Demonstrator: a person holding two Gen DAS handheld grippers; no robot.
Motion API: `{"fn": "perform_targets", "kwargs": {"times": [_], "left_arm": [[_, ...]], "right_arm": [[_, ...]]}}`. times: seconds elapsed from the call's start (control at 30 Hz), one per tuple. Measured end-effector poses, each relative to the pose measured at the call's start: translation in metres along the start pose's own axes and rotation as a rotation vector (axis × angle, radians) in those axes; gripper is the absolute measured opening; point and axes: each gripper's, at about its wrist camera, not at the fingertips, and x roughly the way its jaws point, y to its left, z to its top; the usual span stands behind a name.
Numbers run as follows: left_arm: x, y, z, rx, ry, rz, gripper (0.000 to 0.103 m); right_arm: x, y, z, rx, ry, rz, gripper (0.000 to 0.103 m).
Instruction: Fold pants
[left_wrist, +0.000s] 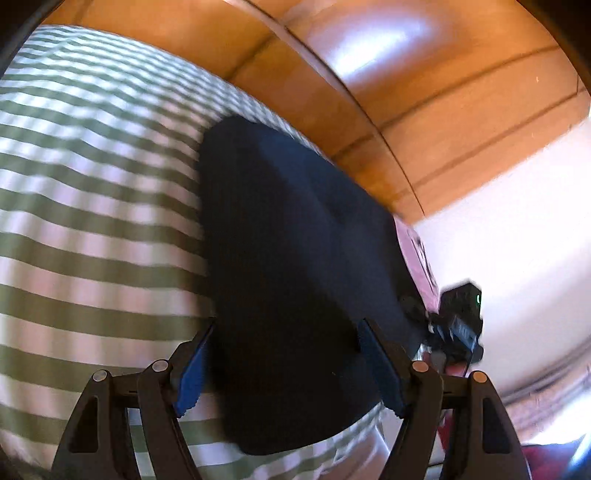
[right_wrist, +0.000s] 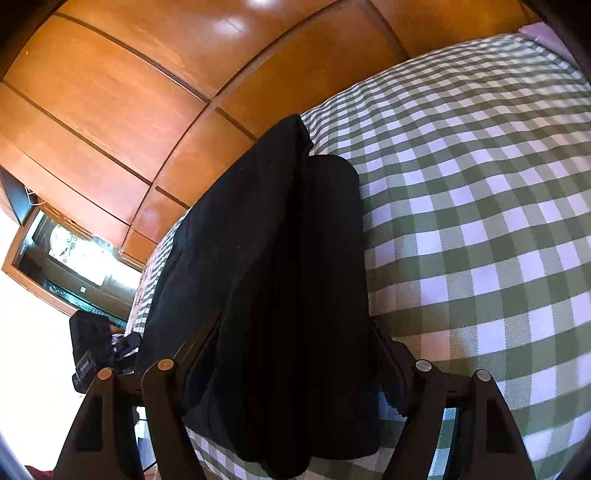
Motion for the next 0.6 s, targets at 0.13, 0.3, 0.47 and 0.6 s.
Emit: {"fn": "perform_targets", "kwargs": {"times": [0.13, 0.3, 0.47, 0.6], "left_arm": [[0.016, -0.008, -0.005, 0.032, -0.001, 0.027, 0.077], [0.017, -0.033, -0.006, 0.135, -0.037, 0.124, 0.065], [0.011, -0.071, 0.009, 0.309, -0.113, 0.206, 0.058], [0.008, -0.080, 0.034, 0.338, -0.205, 0.210, 0.057]], "right_arm": [[0.006, 0.002, 0.004, -0.008, -0.009, 0.000, 0.071], [0.007, 0.015, 0.002, -0.081, -0.052, -0.022, 0.058], [-0.001, 0.028, 0.013, -0.145, -0.118, -0.013, 0.051], [-0.002, 0.040, 0.036, -0.179, -0.196, 0.012, 0.050]]}}
